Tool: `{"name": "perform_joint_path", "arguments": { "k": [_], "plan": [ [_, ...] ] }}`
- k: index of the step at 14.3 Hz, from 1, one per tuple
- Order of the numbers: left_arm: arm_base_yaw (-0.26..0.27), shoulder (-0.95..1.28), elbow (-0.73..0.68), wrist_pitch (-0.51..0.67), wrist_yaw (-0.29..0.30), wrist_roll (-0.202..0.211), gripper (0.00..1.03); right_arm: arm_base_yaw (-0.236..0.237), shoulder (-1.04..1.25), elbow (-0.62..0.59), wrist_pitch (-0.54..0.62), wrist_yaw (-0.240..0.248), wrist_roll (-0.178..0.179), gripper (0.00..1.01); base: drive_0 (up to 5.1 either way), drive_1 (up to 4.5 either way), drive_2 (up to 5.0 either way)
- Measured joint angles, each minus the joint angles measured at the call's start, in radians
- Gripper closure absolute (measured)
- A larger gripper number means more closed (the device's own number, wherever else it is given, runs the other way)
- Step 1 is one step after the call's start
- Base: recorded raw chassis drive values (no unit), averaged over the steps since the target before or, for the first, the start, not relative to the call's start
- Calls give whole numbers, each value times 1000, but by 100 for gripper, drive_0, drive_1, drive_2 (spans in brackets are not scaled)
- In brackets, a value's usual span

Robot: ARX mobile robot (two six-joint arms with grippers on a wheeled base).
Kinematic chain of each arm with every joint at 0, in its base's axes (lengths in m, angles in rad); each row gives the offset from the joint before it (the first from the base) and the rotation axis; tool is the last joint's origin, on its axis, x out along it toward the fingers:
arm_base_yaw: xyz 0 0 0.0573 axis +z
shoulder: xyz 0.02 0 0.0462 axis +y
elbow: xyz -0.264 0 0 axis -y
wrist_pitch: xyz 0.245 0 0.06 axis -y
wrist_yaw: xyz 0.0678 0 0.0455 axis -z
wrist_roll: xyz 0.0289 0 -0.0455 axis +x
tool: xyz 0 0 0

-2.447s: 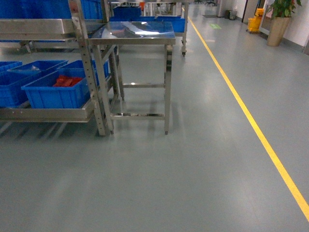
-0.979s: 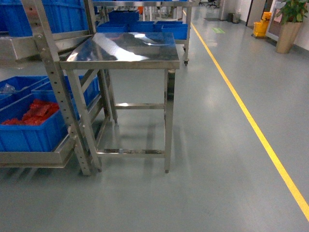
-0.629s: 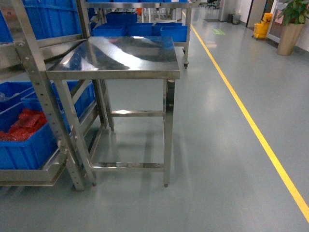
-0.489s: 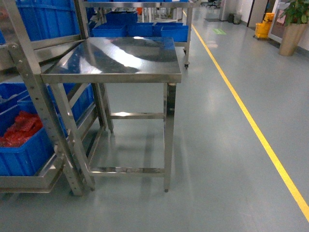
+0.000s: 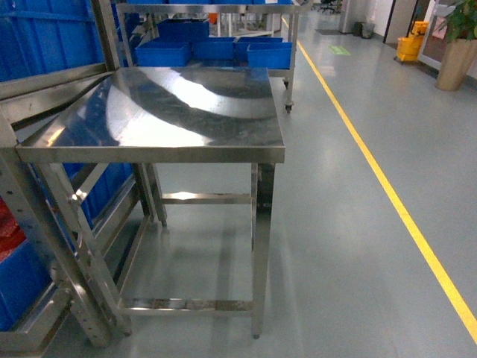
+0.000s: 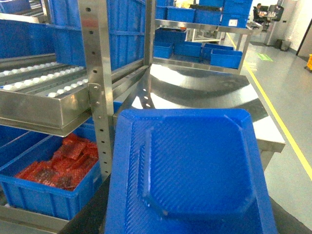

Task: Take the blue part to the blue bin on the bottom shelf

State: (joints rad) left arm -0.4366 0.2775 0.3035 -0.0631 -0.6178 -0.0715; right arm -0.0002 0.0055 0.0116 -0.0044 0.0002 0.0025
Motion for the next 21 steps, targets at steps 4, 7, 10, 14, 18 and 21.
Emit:
{"name": "perform_joint_path", "arguments": {
  "k": [4,7,10,14,18,21],
  "plan": [
    [0,-3,0,1,0,0,60,0,0,0,-2,0,0,3,12,418,-394],
    [0,2,0,0,0,0,60,0,0,0,-1,0,0,3,12,418,-394],
    [0,0,0,0,0,0,60,0,0,0,-1,0,0,3,4,139,-131],
    [0,-1,0,1,4,0,60,0,0,0,0,1,0,3,-239,127,127],
    [0,-1,0,3,1,0,60,0,0,0,1,0,0,3,-489,242,242],
    [0,-2,0,-1,0,0,60,0,0,0,-2,0,0,3,-486,246,246]
  ]
}}
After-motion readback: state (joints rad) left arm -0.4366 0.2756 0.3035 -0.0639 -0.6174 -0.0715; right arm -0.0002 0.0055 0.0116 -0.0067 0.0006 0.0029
